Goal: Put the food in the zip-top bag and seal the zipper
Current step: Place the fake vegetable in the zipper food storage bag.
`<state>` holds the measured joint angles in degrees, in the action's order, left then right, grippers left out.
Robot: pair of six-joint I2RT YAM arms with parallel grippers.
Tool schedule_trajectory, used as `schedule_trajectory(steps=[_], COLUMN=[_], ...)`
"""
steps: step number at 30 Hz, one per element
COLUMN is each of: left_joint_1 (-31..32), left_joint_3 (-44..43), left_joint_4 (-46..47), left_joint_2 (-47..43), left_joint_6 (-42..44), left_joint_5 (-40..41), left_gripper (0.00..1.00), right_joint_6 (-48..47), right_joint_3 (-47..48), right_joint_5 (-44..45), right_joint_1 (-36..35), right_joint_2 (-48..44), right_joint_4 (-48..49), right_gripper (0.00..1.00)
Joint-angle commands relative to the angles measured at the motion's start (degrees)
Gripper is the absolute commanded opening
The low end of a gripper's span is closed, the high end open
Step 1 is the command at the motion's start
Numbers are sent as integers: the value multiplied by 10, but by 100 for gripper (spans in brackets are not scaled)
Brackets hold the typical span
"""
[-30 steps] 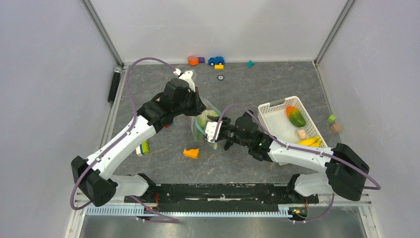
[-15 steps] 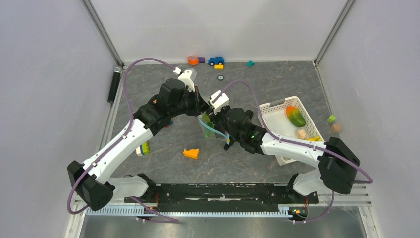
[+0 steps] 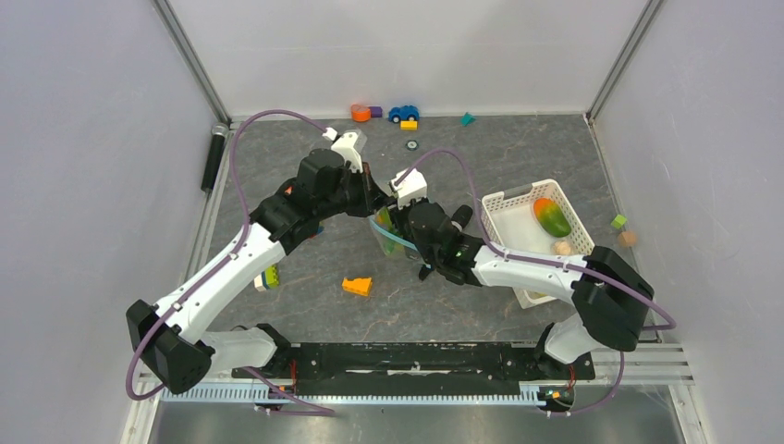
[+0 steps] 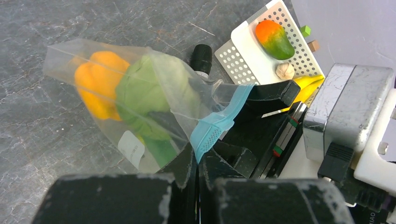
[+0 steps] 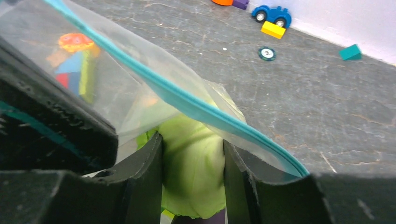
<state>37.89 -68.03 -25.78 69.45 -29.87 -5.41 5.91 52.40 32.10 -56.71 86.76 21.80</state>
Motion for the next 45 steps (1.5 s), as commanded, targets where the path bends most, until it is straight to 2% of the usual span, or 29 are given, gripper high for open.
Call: schedule_trajectory(steps=[1, 14, 17, 19, 21, 26, 28, 30, 35, 39, 43, 45], left_joint_1=[10, 10, 10, 10, 10, 10, 10, 10, 10, 10, 10, 10], left_joint_3=[0, 27, 36, 47, 46, 19, 10, 5, 4, -1, -3, -2], left_joint_4=[30, 35, 43, 57, 55, 36, 35, 35, 29, 17, 15, 14], left_joint_2=[-36, -111, -116, -110, -93, -47, -36, -31, -25, -21, -15, -15], left_joint_6=[13, 13, 12, 4, -5, -23, -23, -24, -23, -21, -21, -21], left_joint_5=[-52, -4, 0, 12, 22, 22, 30, 40, 52, 78, 82, 82], left_gripper=[2, 2, 2, 2, 2, 2, 2, 2, 2, 2, 2, 2], right_joint_6=[-54, 5, -4, -12, -17, -47, -54, -67, -84, -109, -111, -102], right_joint_3=[24, 2, 7, 10, 10, 20, 24, 23, 11, 6, -7, -21], right_joint_5=[83, 79, 66, 26, -35, -204, -257, -289, -350, -365, -346, -309], right_joint_1=[8, 81, 86, 86, 86, 86, 86, 86, 86, 86, 86, 87], right_joint_2=[19, 19, 17, 15, 10, -4, -18, -34, -95, -148, -196, -216], right_joint_4=[38, -31, -37, -37, -37, -55, -60, -59, -53, -54, -51, -49], right_gripper=[14, 13, 18, 24, 32, 62, 88, 98, 98, 98, 98, 98])
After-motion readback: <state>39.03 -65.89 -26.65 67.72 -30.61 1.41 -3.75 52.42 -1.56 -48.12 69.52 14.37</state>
